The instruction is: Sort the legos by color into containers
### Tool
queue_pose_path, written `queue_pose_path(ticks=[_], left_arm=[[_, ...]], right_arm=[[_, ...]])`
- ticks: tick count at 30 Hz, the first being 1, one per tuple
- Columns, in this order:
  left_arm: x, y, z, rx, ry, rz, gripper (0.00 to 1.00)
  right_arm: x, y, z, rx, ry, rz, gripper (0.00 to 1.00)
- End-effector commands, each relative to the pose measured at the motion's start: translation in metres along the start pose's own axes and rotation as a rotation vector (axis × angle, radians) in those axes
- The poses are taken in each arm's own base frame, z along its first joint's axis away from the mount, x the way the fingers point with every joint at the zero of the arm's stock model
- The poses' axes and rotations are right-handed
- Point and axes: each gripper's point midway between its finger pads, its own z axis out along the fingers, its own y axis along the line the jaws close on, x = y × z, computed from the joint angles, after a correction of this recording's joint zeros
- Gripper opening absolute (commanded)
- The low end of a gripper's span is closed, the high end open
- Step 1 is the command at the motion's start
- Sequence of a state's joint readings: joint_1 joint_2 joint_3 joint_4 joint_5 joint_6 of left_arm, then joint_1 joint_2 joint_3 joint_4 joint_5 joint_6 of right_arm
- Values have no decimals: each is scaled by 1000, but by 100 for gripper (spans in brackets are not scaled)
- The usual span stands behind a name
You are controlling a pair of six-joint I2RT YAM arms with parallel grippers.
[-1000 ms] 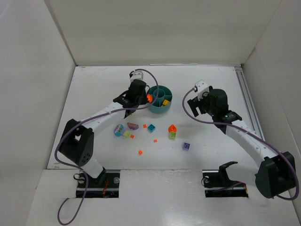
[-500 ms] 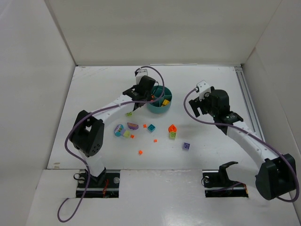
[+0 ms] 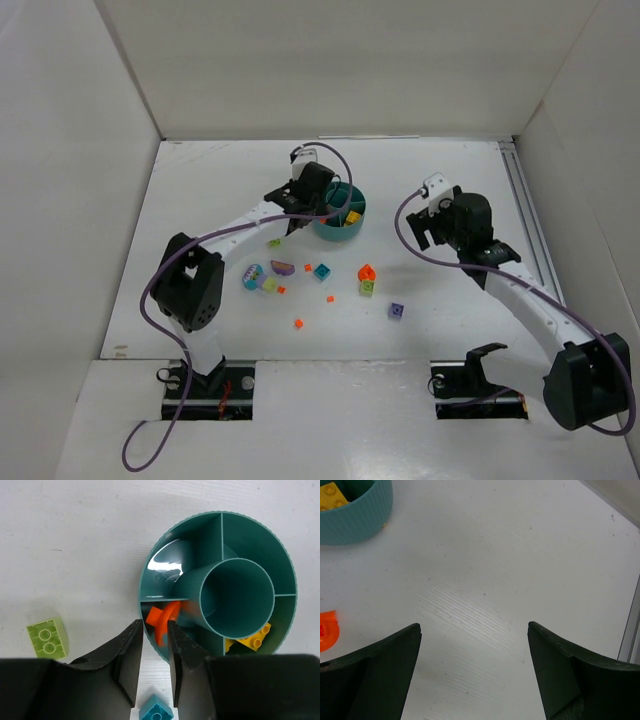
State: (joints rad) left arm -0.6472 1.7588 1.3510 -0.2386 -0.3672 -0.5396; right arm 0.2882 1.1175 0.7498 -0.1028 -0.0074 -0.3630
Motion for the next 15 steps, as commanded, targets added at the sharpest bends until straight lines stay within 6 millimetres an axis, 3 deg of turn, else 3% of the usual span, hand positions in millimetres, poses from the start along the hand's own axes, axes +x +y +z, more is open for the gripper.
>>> queue_pose_path(ticks=[1, 6, 8, 12, 15], left_arm=[[-19, -13, -8, 33, -38, -14, 24], [-23, -19, -18, 86, -49, -17, 27], [-34, -22, -26, 106, -78, -32, 29], [-36, -16, -39, 115, -92, -39, 34], [-37, -3, -54, 120, -112, -63, 72]], right_arm=[[-13, -6, -5, 22, -60, 2, 92], [-16, -5, -7, 15, -73, 1, 92], [-14, -5, -8, 15, -73, 1, 92], [-30, 9, -15, -62, -139, -75, 92], [-40, 30, -19, -120, -175, -139, 93]])
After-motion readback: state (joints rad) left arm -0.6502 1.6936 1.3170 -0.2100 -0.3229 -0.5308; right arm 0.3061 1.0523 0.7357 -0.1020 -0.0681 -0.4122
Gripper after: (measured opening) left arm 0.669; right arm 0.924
